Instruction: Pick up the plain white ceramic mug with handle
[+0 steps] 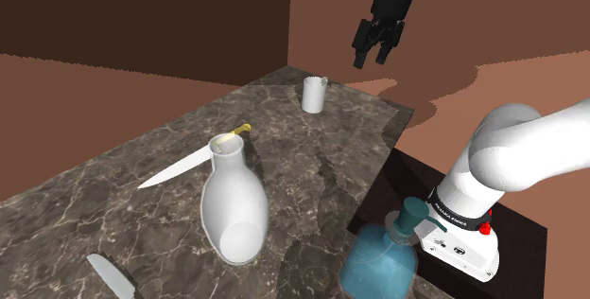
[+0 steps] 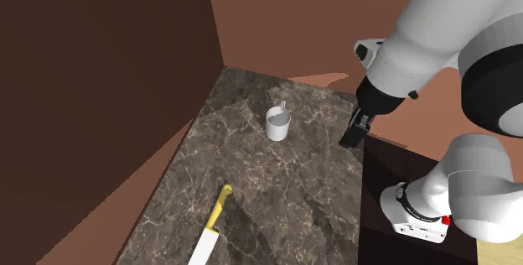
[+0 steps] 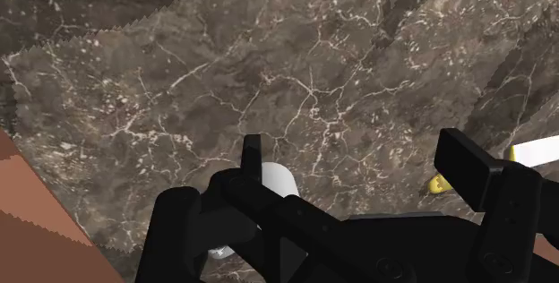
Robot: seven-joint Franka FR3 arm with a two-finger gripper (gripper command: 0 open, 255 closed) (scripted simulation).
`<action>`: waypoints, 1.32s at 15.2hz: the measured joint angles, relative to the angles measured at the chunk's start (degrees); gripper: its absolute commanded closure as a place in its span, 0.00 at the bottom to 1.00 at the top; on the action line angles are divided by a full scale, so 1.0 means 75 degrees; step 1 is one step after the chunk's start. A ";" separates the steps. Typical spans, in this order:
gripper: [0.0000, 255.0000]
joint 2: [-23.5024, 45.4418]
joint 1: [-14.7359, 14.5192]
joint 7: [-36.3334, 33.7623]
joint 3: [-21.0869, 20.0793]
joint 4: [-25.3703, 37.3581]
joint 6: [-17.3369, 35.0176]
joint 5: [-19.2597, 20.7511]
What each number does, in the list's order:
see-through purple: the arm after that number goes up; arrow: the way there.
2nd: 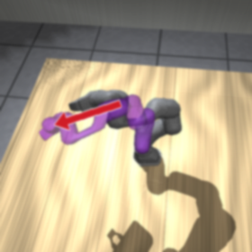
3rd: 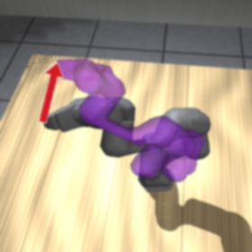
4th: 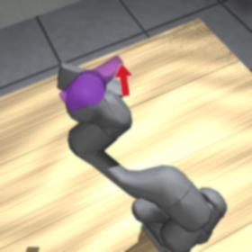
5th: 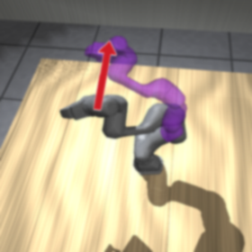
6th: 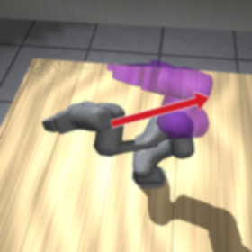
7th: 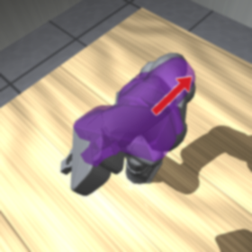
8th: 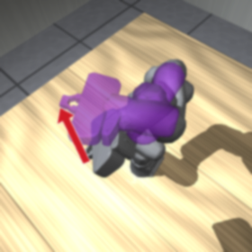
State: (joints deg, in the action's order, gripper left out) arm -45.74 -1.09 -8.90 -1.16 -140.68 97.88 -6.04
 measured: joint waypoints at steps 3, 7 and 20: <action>0.00 0.0277 0.0031 -0.0056 -0.0050 0.0051 0.0235 0.0029; 0.00 0.1402 0.0127 -0.0272 -0.0236 0.0321 0.1122 0.0126; 0.00 0.4955 0.0487 -0.1185 -0.0610 0.2092 0.2968 0.0887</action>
State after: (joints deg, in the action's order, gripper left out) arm -8.58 2.56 -17.78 -5.73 -124.99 120.14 0.61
